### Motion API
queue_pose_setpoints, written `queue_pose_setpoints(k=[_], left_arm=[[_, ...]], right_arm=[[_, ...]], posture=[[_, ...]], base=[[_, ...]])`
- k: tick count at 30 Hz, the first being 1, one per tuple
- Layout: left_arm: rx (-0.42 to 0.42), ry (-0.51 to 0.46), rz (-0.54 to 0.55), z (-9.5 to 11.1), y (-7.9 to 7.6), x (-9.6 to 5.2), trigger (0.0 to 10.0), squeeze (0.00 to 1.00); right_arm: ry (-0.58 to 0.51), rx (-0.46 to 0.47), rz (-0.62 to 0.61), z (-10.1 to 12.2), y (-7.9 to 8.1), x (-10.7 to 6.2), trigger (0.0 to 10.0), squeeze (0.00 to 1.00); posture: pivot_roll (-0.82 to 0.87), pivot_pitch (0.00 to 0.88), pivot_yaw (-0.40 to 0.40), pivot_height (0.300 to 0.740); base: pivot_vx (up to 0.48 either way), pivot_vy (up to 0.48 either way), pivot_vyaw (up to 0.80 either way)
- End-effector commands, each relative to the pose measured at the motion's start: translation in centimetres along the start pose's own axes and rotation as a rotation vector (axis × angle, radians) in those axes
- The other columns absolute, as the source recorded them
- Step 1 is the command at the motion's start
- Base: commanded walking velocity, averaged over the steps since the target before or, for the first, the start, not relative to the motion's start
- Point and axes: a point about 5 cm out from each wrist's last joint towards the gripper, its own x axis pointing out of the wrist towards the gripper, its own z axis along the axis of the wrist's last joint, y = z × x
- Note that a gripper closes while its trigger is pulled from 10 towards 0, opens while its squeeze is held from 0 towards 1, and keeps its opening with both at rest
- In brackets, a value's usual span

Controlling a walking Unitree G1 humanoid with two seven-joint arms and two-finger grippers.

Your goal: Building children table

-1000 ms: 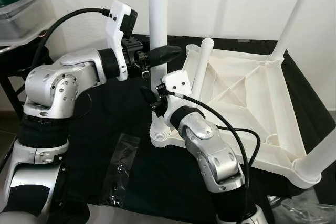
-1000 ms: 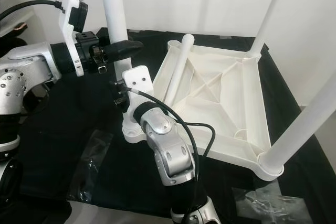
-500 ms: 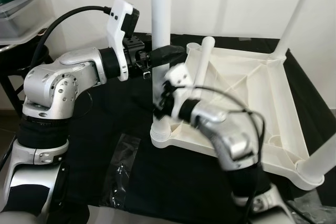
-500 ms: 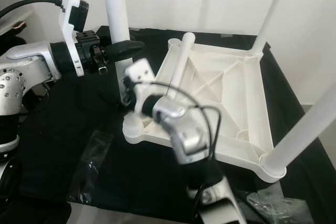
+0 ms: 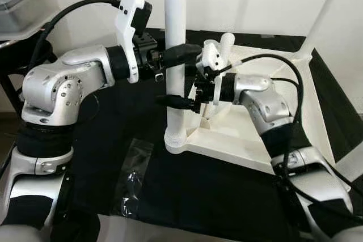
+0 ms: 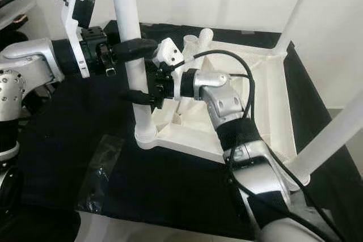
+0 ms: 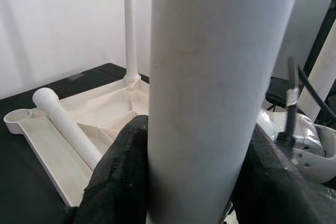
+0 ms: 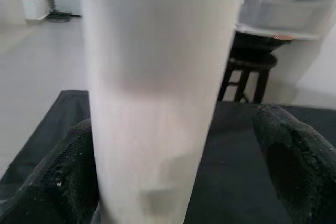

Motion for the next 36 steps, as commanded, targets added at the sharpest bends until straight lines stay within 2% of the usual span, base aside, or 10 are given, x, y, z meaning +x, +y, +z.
queue_pose_setpoints(k=[1,2,19,20,21,26,27,29,32,36], left_arm=[[-0.022,0.031,-0.049,-0.5,-0.4,-0.3,0.0,0.0],[-0.021,0.033,-0.05,-0.5,-0.4,-0.3,0.0,0.0],[-0.001,0.022,-0.06,-0.4,-0.5,-0.1,0.0,0.0],[-0.005,0.021,-0.05,-0.4,-0.4,-0.1,3.5,1.0],[-0.007,0.022,-0.043,-0.4,-0.3,-0.1,10.0,1.0],[-0.033,-0.001,0.044,-0.2,0.7,-0.1,10.0,1.0],[-0.029,0.001,0.078,-0.2,1.2,-0.5,10.0,0.0],[-0.026,0.003,0.103,-0.2,1.5,-0.8,10.0,0.0],[-0.03,0.0,0.157,-0.2,2.1,-1.6,10.0,0.0],[-0.078,0.054,0.195,-2.0,2.0,-3.9,10.0,0.0]], right_arm=[[0.031,0.034,-0.025,-1.1,-0.4,-0.8,8.8,0.0],[0.037,0.039,0.005,-1.5,-0.4,-0.8,0.0,0.0],[0.006,0.068,0.045,-3.2,-0.4,-1.3,0.0,0.0],[0.004,0.067,0.028,-3.4,-0.4,-1.3,0.0,0.0],[0.001,0.066,0.011,-3.5,-0.4,-1.3,0.0,0.0],[0.026,0.063,-0.088,-3.9,-0.7,-1.1,0.0,0.0],[0.063,0.113,-0.19,-4.6,-0.4,-0.4,0.0,0.0],[0.093,0.148,-0.268,-5.1,-0.1,0.1,0.0,0.0],[0.122,0.236,-0.747,-6.5,0.4,1.0,0.0,0.0],[0.109,0.382,-0.794,-8.4,9.4,4.3,0.0,0.0]], posture=[[0.05,0.066,0.009,0.74],[0.05,0.065,0.007,0.74],[0.04,0.065,0.016,0.74],[0.03,0.066,0.017,0.74],[0.03,0.066,0.017,0.74],[0.02,0.067,0.013,0.74],[0.0,0.073,-0.001,0.74],[0.0,0.073,-0.005,0.74],[0.0,0.074,-0.008,0.74],[-0.01,0.085,0.018,0.74]], base=[[0.0,0.0,0.0],[0.0,0.0,0.0],[0.0,0.0,0.0],[0.0,0.0,0.0],[0.0,0.0,0.0],[0.0,0.0,0.0],[0.0,0.0,0.0],[0.0,0.0,0.0],[0.0,0.0,0.0],[0.0,0.0,0.0]])
